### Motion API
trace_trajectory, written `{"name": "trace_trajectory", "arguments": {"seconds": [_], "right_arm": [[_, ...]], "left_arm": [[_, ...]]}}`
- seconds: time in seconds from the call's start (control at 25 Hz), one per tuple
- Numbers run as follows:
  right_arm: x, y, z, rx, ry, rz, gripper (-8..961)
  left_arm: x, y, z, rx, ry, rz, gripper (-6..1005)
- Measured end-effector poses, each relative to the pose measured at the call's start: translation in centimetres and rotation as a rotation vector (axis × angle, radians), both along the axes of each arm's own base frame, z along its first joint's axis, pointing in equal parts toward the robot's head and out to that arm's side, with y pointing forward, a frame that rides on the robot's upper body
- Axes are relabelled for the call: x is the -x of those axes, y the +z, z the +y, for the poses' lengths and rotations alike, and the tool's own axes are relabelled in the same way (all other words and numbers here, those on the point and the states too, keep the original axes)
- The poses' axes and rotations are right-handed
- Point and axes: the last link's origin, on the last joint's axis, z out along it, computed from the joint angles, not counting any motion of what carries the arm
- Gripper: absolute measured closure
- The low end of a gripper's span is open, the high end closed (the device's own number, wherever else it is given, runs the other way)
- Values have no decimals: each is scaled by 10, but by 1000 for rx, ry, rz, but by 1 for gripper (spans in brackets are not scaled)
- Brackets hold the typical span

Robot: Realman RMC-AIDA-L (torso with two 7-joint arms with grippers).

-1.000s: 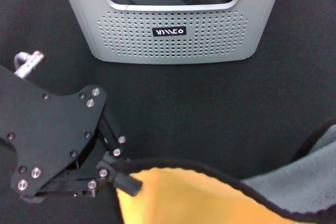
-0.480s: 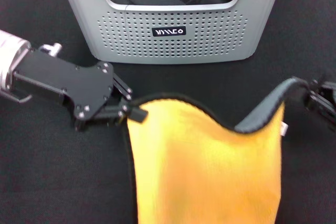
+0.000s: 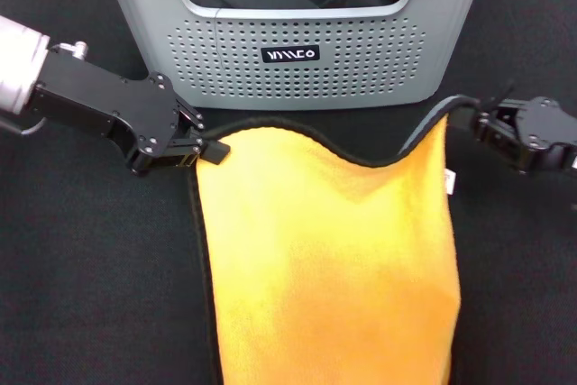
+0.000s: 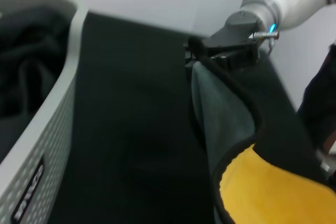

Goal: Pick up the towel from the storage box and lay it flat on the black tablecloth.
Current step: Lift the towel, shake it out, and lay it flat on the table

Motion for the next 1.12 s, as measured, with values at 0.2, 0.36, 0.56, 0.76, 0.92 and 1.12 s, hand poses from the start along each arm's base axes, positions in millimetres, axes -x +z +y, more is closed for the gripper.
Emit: {"name": "trace_trajectory", "arguments": {"seconds": [0.2,0.36,0.56,0.76,0.92,1.12], "right_arm": [[-3,-13,17,2,-48,-80,848],[-7,-14,17,-5,-53,-97,847],[1,17,-7,-22,75,50,846],[9,65,-28,-121,186,194,845],[8,92,-57,-201,218,157,844],[1,104,-115,-255,188,106,842]], "left_arm": [[3,-5,7,-11,25,83,988],[-1,-3,8,-20,25,45,988],[-35,13,-3,15,-36,-243,988],[-76,33,-14,4,-144,-507,988],[-91,34,-25,68,-180,-537,988],[-90,28,-53,162,-236,-500,987]]}}
